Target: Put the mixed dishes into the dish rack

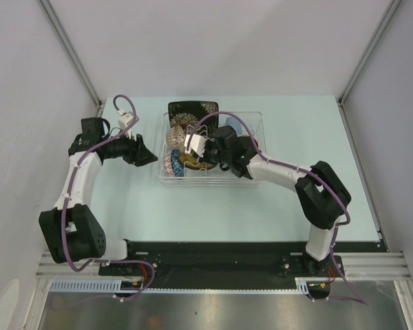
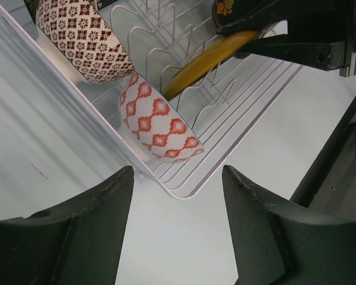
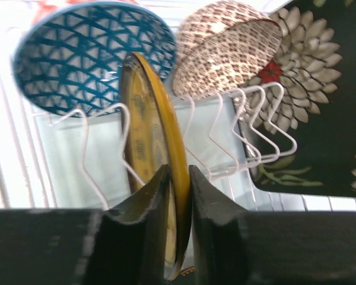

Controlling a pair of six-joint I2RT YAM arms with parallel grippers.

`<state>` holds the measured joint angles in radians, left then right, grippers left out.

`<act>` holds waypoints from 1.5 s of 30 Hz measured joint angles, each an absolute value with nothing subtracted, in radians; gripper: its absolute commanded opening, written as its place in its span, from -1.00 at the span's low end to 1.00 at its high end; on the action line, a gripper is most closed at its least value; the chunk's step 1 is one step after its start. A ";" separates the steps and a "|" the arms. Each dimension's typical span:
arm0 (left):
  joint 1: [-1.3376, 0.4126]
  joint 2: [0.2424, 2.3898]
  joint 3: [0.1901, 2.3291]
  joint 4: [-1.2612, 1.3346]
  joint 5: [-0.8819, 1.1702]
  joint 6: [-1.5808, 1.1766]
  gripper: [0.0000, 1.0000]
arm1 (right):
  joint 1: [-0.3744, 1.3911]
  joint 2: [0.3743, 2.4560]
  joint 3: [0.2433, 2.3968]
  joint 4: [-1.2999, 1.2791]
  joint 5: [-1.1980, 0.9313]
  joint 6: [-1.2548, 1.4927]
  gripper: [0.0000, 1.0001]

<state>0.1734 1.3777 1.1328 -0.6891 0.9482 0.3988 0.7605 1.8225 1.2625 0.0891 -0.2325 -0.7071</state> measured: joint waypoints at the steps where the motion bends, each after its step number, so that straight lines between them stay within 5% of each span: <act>1: 0.173 1.377 1.133 -0.689 0.948 0.398 0.33 | 0.760 1.824 1.262 0.095 -0.225 -0.708 -0.34; 10: 0.173 1.374 1.133 -0.688 0.950 0.392 0.33 | 0.756 1.827 1.262 0.132 -0.180 -0.707 -0.06; 13: 0.173 1.374 1.133 -0.688 0.950 0.392 0.33 | 0.757 1.827 1.262 0.132 -0.168 -0.701 0.99; 30: 0.173 1.374 1.133 -0.668 0.954 0.374 0.29 | 0.767 1.467 1.263 0.150 0.075 -0.545 1.00; 45: 0.078 1.324 1.152 -0.625 0.858 0.269 0.31 | 0.580 1.276 1.214 -0.355 0.176 0.073 1.00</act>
